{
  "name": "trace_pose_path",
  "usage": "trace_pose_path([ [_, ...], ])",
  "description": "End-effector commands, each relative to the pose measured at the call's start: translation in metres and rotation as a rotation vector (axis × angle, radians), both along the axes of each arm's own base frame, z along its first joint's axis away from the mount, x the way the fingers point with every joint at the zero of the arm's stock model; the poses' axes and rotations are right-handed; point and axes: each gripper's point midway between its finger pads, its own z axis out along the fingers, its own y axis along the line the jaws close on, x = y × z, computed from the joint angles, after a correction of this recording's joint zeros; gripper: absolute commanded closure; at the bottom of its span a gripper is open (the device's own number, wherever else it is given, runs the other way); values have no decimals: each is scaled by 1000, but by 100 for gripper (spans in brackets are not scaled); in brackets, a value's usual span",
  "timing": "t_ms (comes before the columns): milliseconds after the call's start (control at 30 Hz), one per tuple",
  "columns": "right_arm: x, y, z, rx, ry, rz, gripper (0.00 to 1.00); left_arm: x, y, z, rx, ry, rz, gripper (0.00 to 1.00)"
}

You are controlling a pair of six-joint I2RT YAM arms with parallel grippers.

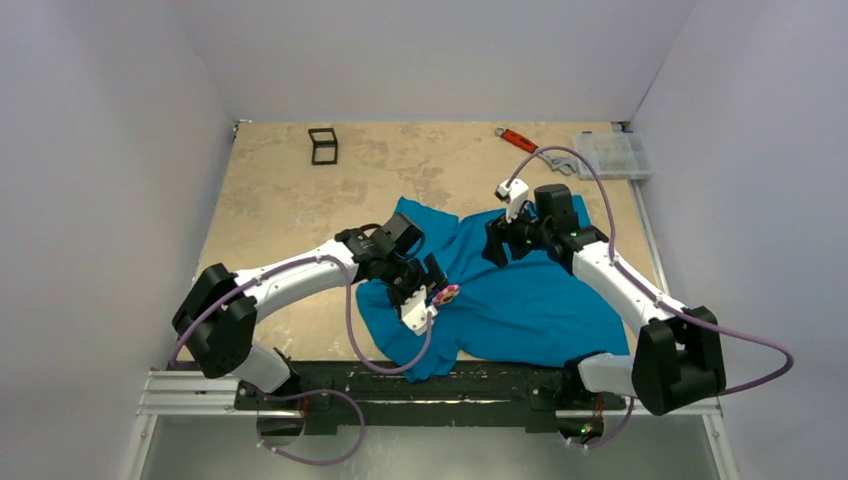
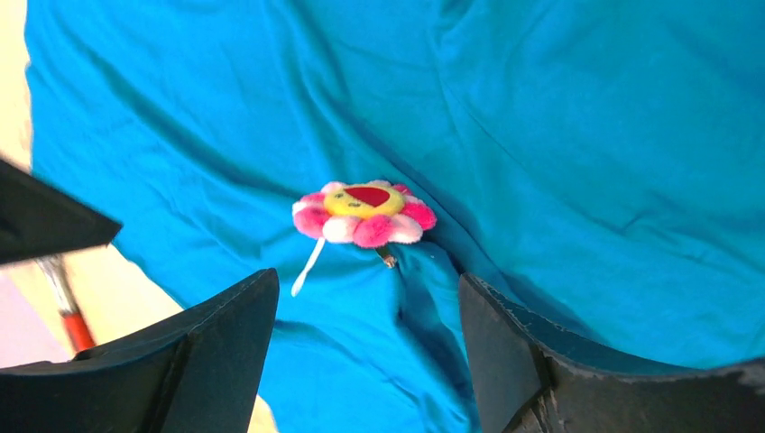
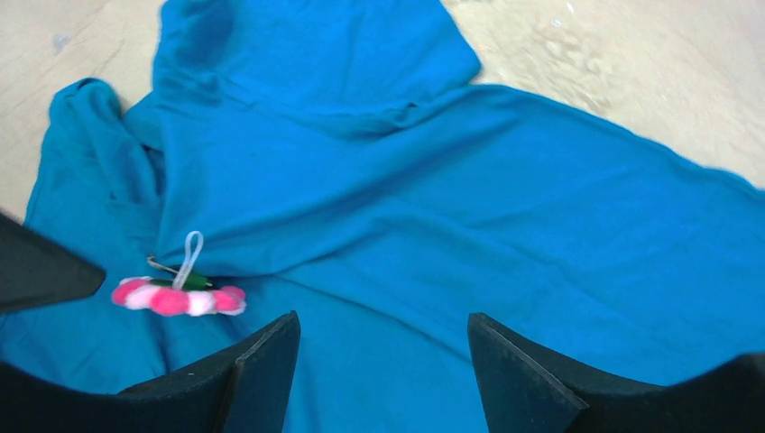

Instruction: Remove the brooch from the garment

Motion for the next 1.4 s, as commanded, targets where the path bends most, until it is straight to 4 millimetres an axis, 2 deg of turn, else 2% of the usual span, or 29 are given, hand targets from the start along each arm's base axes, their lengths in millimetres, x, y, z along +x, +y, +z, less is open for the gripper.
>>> trace_pose_path([
  [0,9,-9,12,77,57,-58,27,0,-25,13,-49,-228,-303,28],
  [233,7,-8,10,111,91,-50,27,-2,-34,-2,-28,-324,-425,31],
  [500,6,-7,9,120,100,-50,26,5,-34,-18,39,-353,-490,42],
  [633,8,-7,9,123,103,-46,26,7,-38,-18,33,-354,-500,58],
  [733,9,-6,9,124,103,-39,26,3,-38,-14,28,-330,-505,77],
  [833,11,-3,12,132,95,-18,27,0,-32,-10,44,-290,-476,91],
  [933,12,1,14,141,85,15,28,-6,-19,0,82,-197,-403,100],
  [1133,10,13,19,194,83,81,30,-17,3,21,177,108,-115,100],
  [1367,7,27,23,261,98,157,31,-1,8,38,240,545,394,100],
])
